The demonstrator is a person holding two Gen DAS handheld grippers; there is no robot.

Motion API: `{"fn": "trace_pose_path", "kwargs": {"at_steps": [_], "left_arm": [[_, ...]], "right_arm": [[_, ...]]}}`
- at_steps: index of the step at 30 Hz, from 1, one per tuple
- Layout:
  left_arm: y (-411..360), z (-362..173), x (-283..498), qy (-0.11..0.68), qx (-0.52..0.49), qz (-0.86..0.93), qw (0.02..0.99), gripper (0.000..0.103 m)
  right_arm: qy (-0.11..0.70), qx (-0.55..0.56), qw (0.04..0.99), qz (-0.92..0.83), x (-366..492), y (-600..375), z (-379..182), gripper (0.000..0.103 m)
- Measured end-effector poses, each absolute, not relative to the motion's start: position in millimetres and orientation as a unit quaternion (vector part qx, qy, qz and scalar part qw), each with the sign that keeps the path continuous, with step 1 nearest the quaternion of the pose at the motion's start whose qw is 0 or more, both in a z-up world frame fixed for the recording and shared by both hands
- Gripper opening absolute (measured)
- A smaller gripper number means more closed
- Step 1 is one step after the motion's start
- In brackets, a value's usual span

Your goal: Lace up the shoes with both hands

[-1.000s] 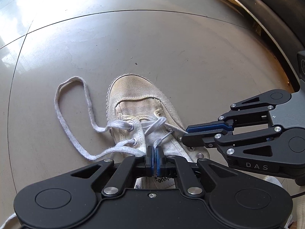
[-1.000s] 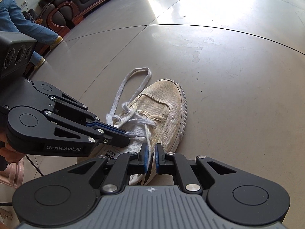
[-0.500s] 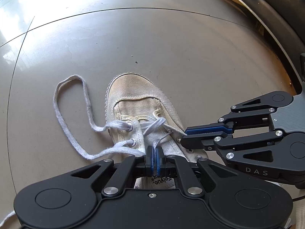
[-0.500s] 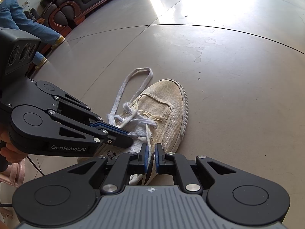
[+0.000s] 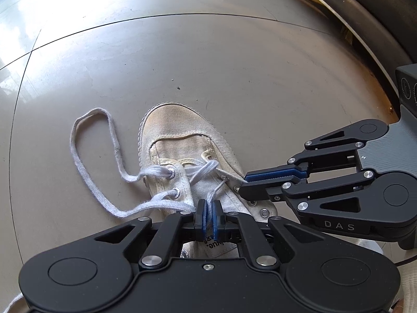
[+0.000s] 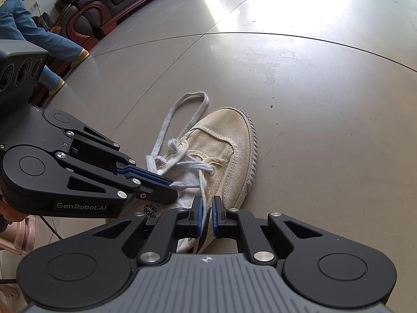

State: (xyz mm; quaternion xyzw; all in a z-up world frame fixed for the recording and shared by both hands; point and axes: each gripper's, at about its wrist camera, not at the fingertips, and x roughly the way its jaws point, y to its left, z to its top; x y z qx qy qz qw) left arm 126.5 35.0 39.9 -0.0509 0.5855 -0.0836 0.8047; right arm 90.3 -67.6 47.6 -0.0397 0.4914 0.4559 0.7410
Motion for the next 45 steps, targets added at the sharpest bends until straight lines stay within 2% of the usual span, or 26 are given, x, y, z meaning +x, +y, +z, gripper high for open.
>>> {"fn": "trace_pose_path", "kwargs": {"at_steps": [23, 30, 45], "left_arm": [[32.5, 33.5, 131.5, 0.579, -0.037, -0.102, 0.808, 0.003], [36.6, 36.0, 129.3, 0.571, -0.044, -0.114, 0.812, 0.0], [38.9, 43.7, 129.3, 0.581, -0.034, -0.107, 0.806, 0.0]], "right_arm": [[0.492, -0.038, 0.741, 0.455, 85.9, -67.2, 47.5, 0.008], [0.492, -0.035, 0.742, 0.454, 86.8, -67.2, 46.4, 0.008], [0.492, -0.034, 0.741, 0.455, 89.2, -66.0, 42.7, 0.011]]}}
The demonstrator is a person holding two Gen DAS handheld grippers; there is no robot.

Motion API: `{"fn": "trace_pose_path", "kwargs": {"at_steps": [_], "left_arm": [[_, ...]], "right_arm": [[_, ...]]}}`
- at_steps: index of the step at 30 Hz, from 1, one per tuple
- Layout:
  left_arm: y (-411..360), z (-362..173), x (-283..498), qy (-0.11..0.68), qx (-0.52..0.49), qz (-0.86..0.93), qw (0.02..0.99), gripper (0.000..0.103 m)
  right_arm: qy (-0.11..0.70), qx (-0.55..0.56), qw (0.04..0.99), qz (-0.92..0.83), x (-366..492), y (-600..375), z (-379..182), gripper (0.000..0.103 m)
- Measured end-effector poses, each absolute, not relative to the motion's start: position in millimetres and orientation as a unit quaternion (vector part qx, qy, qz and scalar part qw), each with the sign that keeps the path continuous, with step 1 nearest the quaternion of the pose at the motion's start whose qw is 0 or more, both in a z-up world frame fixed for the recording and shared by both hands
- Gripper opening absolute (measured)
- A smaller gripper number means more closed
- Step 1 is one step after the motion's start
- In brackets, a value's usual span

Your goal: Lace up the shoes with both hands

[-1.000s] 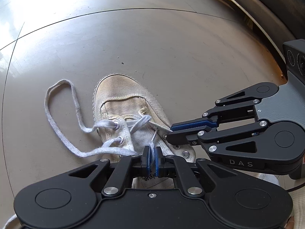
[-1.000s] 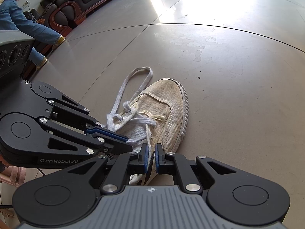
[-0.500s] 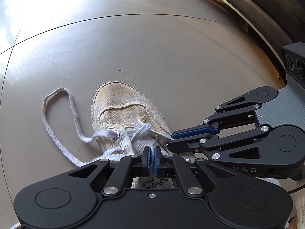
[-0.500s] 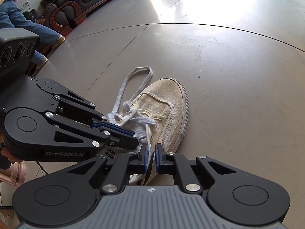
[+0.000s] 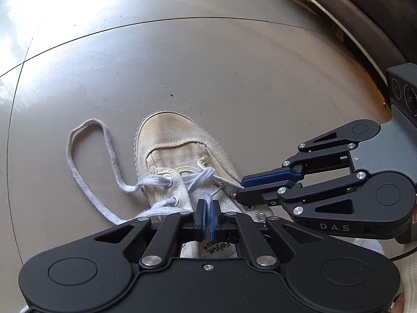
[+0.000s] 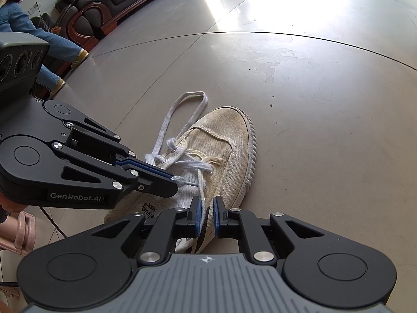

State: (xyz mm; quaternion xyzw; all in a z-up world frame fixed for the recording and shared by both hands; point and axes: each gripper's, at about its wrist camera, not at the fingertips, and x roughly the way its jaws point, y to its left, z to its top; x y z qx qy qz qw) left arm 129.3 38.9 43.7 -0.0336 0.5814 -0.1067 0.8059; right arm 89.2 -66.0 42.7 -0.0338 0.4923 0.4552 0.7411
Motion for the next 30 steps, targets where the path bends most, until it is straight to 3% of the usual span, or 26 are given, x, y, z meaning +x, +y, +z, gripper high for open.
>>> {"fn": "trace_pose_path", "kwargs": {"at_steps": [30], "left_arm": [[44.8, 44.0, 131.5, 0.579, -0.047, -0.111, 0.806, 0.0]], "right_arm": [[0.492, -0.034, 0.741, 0.456, 87.1, -67.7, 43.0, 0.011]]}}
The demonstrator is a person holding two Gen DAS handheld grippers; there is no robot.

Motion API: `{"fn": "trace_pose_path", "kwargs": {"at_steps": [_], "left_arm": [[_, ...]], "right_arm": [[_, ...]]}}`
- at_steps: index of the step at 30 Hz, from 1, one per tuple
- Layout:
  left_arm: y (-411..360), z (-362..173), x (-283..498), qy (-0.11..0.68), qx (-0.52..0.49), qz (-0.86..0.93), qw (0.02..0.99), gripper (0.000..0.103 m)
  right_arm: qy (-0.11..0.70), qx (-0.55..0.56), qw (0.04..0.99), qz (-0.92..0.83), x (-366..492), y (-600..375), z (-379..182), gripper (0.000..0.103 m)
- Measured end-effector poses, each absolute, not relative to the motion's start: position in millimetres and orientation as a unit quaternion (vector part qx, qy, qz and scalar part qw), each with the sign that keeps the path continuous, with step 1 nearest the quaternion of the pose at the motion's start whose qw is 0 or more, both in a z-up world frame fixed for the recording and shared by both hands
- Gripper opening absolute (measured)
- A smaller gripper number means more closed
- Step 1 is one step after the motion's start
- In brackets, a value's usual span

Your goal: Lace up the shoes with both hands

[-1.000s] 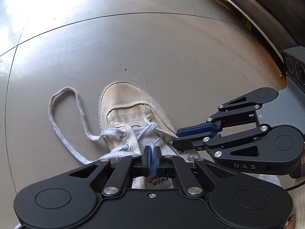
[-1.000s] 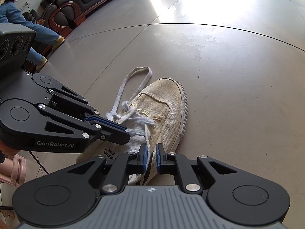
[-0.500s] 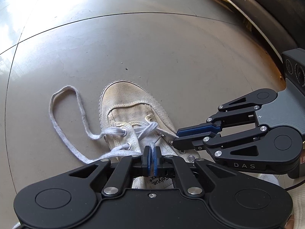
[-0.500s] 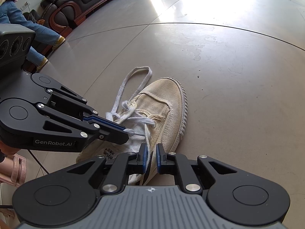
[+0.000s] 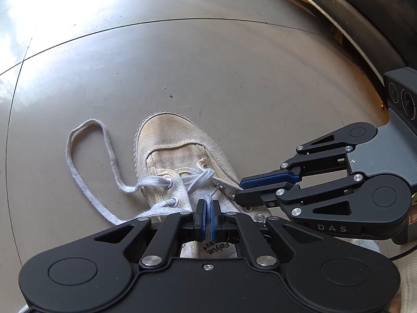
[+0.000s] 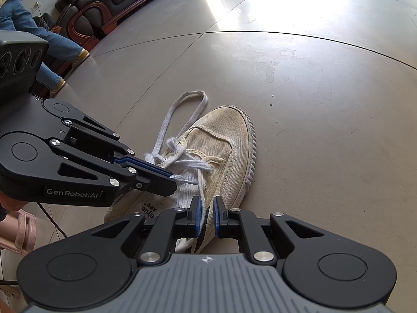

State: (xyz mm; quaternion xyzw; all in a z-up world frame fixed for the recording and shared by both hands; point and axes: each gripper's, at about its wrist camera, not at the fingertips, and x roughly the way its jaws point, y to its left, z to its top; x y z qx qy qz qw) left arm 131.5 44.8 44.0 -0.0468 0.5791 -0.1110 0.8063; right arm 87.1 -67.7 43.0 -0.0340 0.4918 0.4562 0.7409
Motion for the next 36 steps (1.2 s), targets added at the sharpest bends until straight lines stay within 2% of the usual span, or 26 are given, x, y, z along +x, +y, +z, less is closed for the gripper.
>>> {"fn": "trace_pose_path", "kwargs": {"at_steps": [36], "left_arm": [[34.9, 19.9, 133.7, 0.564, -0.014, -0.141, 0.814, 0.001]], "right_arm": [[0.474, -0.053, 0.733, 0.485, 81.6, -63.7, 43.0, 0.011]]}}
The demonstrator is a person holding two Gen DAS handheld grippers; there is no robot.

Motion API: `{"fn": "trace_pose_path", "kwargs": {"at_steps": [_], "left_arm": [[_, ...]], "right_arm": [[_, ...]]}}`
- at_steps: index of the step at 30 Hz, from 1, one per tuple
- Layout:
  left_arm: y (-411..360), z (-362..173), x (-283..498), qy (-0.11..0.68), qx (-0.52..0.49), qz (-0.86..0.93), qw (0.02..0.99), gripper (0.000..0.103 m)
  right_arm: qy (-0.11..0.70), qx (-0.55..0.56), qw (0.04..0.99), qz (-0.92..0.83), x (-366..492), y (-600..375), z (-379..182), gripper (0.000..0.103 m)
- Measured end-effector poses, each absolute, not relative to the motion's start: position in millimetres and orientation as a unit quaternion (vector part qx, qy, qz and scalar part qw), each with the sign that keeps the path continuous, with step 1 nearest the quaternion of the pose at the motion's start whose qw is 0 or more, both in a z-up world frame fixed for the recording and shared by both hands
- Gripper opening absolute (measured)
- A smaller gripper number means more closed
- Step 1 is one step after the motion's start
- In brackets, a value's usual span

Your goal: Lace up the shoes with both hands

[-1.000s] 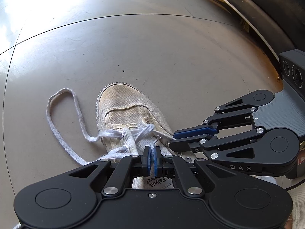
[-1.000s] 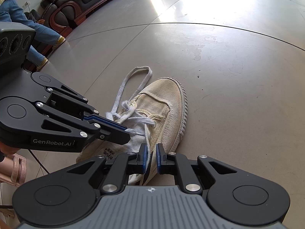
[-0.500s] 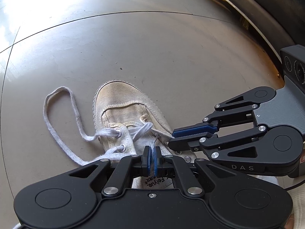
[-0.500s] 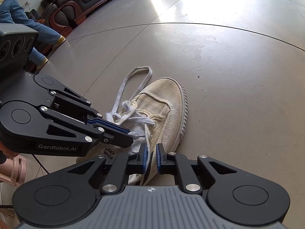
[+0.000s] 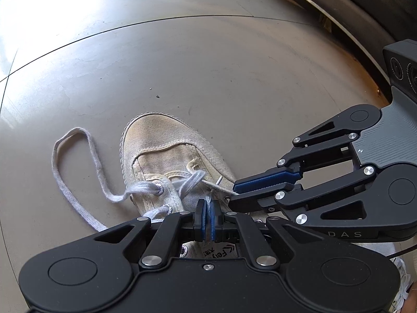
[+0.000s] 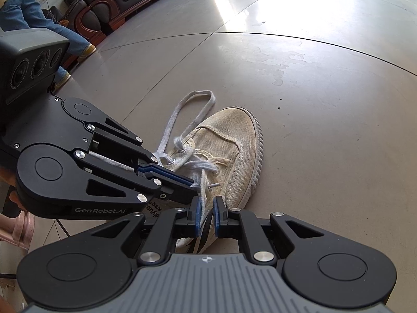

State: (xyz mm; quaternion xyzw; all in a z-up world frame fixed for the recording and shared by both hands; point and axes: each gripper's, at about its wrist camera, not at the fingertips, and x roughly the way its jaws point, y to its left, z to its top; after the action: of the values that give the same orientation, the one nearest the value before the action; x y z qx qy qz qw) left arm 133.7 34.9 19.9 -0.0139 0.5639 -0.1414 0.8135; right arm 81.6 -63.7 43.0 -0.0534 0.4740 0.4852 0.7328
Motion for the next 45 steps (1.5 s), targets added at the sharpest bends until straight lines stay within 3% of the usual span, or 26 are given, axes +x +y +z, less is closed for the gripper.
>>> {"fn": "trace_pose_path", "kwargs": {"at_steps": [1, 4, 8, 18, 36, 38, 44, 45], "left_arm": [[35.7, 18.1, 133.4, 0.561, -0.013, -0.145, 0.815, 0.002], [37.8, 13.5, 131.0, 0.551, -0.007, -0.155, 0.82, 0.002], [45.4, 9.3, 127.9, 0.537, -0.02, -0.169, 0.826, 0.002], [53.9, 9.8, 123.1, 0.516, -0.025, -0.188, 0.835, 0.003], [66.3, 7.3, 110.5, 0.505, -0.037, -0.2, 0.839, 0.003], [65.0, 7.7, 109.8, 0.505, -0.037, -0.196, 0.84, 0.003], [51.8, 30.6, 97.7, 0.493, -0.006, -0.171, 0.853, 0.004], [50.1, 37.0, 91.6, 0.487, -0.007, -0.174, 0.856, 0.014]], "right_arm": [[0.472, -0.055, 0.729, 0.492, 80.7, -63.2, 43.2, 0.011], [0.463, -0.069, 0.703, 0.535, 76.0, -61.8, 45.5, 0.023], [0.427, -0.09, 0.705, 0.559, 79.0, -69.5, 56.2, 0.023], [0.448, -0.054, 0.709, 0.542, 107.7, -61.0, 45.4, 0.024], [0.482, -0.036, 0.684, 0.546, 115.1, -48.4, 35.0, 0.008], [0.472, -0.052, 0.691, 0.545, 110.8, -46.0, 37.4, 0.003], [0.409, -0.13, 0.726, 0.537, 82.9, -39.2, 52.4, 0.003], [0.398, -0.143, 0.731, 0.536, 78.5, -40.3, 54.2, 0.003]]}}
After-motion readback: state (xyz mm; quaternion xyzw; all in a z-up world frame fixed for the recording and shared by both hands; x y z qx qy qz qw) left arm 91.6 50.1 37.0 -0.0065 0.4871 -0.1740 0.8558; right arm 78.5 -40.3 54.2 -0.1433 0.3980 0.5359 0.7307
